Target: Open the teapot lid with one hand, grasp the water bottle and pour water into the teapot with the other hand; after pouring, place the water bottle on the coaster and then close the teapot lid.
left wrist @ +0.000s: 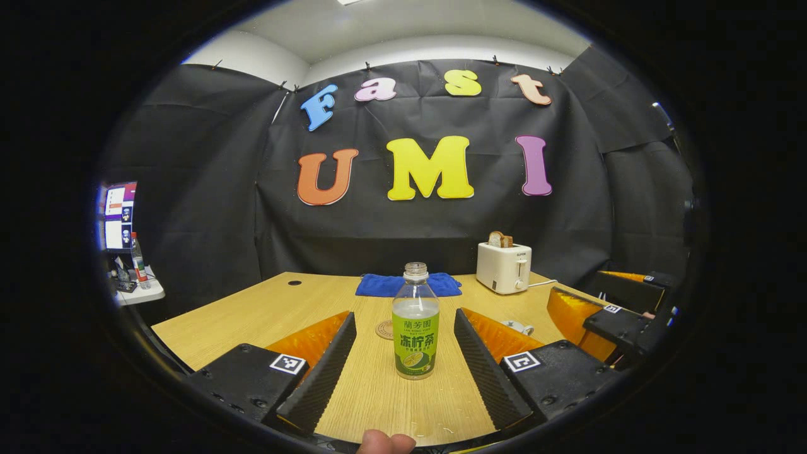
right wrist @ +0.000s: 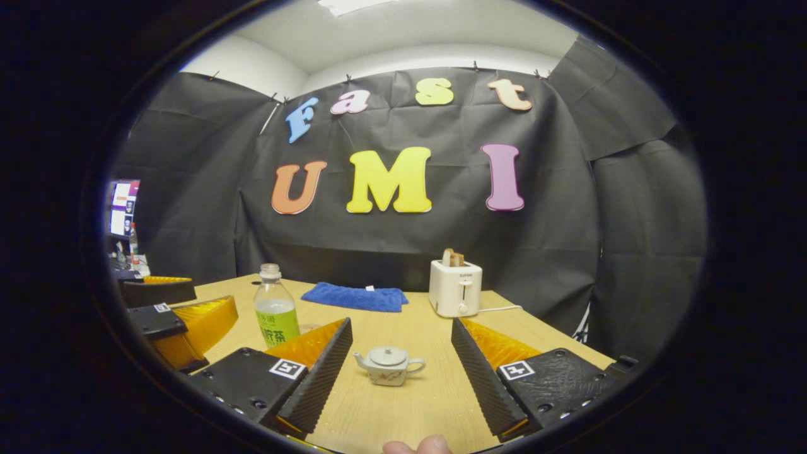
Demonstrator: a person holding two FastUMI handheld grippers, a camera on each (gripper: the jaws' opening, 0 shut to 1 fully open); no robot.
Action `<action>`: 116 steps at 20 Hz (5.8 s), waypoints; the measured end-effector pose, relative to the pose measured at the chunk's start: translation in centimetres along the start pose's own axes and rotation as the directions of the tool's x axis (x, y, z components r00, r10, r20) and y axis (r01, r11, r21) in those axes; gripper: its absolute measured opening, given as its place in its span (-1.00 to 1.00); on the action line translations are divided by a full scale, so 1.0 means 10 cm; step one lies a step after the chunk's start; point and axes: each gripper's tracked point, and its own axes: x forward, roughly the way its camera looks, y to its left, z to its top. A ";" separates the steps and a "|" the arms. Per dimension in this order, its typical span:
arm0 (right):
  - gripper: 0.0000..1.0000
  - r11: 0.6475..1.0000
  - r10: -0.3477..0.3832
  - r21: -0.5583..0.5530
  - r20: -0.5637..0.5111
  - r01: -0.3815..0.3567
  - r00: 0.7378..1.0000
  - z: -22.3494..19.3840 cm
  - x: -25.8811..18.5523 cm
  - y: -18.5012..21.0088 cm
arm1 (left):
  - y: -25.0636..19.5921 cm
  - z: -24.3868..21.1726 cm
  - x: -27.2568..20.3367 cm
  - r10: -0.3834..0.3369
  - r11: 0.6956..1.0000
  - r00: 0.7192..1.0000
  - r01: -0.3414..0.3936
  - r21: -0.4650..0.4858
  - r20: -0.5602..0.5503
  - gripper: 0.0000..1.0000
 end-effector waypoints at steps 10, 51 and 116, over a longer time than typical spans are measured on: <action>0.91 1.000 0.003 0.006 -0.098 -0.003 0.995 -0.41 0.64 0.15 | 0.25 -0.01 0.05 0.053 0.998 0.999 -0.053 -0.015 -0.005 0.96; -1.00 0.998 0.056 -0.005 -0.073 -0.057 0.996 -0.20 0.94 0.04 | -0.10 -0.77 0.44 -0.085 0.993 0.977 0.067 -0.100 -0.194 0.96; -1.00 0.996 0.034 0.085 -0.091 -0.026 0.995 -0.49 0.49 -1.36 | -0.12 -0.51 1.27 0.285 -0.158 0.931 0.278 0.948 -0.226 0.47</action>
